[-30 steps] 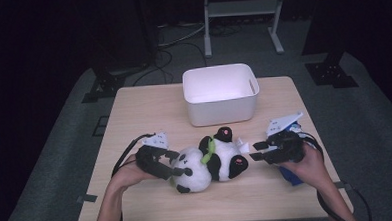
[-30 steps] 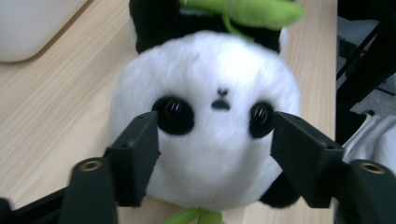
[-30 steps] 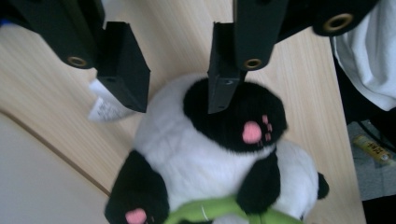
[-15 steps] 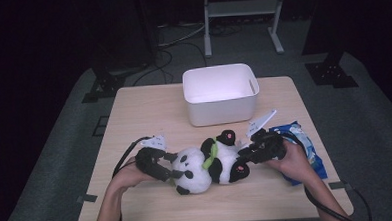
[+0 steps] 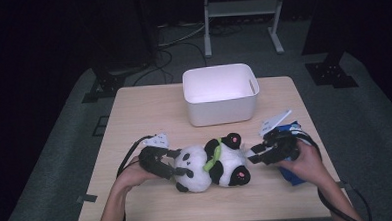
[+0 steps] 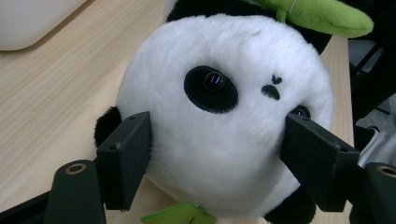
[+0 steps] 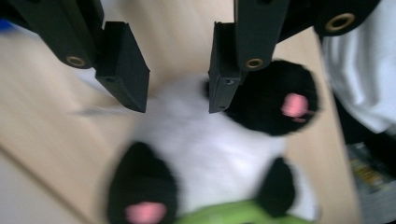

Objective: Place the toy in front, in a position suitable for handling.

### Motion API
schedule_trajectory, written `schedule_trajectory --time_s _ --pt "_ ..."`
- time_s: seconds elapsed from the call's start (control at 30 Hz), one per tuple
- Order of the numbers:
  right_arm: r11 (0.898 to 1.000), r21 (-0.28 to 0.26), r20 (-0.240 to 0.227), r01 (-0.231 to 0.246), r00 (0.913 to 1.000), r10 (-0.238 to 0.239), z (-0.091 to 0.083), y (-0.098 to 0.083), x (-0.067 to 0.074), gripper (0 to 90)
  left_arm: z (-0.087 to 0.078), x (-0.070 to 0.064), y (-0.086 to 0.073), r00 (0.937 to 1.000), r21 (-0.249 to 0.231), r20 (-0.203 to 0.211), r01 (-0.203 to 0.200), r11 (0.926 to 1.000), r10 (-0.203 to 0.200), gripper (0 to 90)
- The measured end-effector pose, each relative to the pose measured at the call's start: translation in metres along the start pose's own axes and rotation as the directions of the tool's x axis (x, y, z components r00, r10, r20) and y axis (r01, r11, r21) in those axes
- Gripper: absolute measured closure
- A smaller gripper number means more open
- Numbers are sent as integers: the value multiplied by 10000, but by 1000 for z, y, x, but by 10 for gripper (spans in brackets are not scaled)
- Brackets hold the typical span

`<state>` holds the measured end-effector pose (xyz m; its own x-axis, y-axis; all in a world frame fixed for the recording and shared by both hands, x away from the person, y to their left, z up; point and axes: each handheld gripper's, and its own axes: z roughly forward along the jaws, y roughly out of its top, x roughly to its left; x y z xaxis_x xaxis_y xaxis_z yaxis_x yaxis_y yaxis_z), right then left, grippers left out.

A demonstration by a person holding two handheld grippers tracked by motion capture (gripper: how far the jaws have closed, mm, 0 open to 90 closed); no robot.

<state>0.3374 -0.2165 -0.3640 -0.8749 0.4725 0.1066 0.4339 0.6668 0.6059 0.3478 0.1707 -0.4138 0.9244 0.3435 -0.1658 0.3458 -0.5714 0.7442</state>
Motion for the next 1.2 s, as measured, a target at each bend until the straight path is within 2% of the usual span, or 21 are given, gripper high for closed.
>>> schedule_trajectory --time_s 0.07,0.1,0.13,0.17,0.2,0.23,0.27,0.33,0.37,0.4,0.47,0.5,0.63,0.8,0.9,0.97,1.0,1.13,1.2 --pt "9979 -248 600 -595 9963 609 -16 -9 -18 553 0 -1 0 10000 6 -14 20 10000 -20 251" --pt "9979 -248 600 -595 9963 609 -16 -9 -18 553 0 -1 0 10000 6 -14 20 10000 -20 252" --pt "9936 -447 932 -1034 9899 1072 -24 -16 -30 548 0 0 -1 10000 -11 3 36 10000 -36 252" --pt "9936 -447 932 -1034 9899 1072 -24 -16 -30 548 0 0 -1 10000 -11 3 36 10000 -36 252" --pt "9892 -447 1196 -1399 9823 1443 -28 -23 -41 533 1 0 -1 10000 -52 12 68 10000 -68 251" --pt "9892 -447 1196 -1399 9823 1443 -28 -23 -41 533 1 0 -1 10000 -52 12 68 10000 -68 251" --pt "9835 -339 1389 -1780 9736 1810 -29 -32 -52 534 1 0 -2 10000 -90 -3 42 10000 -43 251" --pt "9780 -236 1686 -2073 9634 2083 -30 -41 -60 536 1 0 -2 10000 -76 -9 32 10000 -32 251" --pt "9780 -236 1686 -2073 9634 2083 -30 -41 -60 536 1 0 -2 10000 -76 -9 32 10000 -32 251" --pt "9722 -231 1813 -2329 9554 2332 -33 -49 -67 538 1 0 -2 10000 -89 12 61 9999 -60 251" --pt "9669 -185 1905 -2544 9485 2532 -35 -56 -71 542 1 0 -2 10000 -108 16 70 9999 -70 251" --pt "9669 -185 1905 -2544 9485 2532 -35 -56 -71 542 1 0 -2 10000 -108 16 70 9999 -70 251" --pt "9614 101 2146 -2749 9397 2664 -37 -68 -75 546 1 1 -3 9999 -131 35 128 9998 -128 250" --pt "9535 -47 2312 -3013 9274 2942 -45 -78 -80 547 1 0 -3 9999 -107 27 106 9999 -106 250" --pt "9493 23 2314 -3143 9237 3053 -47 -81 -82 547 1 0 -2 10000 -104 9 45 9999 -45 250" --pt "9479 155 2305 -3181 9236 3062 -47 -84 -83 569 1 0 -2 10000 -44 -4 -2 10000 2 250" --pt "9459 368 2140 -3222 9272 3075 -44 -86 -83 585 1 0 -2 10000 -78 7 46 10000 -46 249" --pt "9406 592 2075 -3342 9258 3159 -38 -90 -83 578 1 0 -3 10000 -98 16 84 9999 -84 249" --pt "9428 766 1877 -3245 9333 3060 -32 -91 -81 570 1 0 -3 10000 -110 9 52 9999 -51 250"
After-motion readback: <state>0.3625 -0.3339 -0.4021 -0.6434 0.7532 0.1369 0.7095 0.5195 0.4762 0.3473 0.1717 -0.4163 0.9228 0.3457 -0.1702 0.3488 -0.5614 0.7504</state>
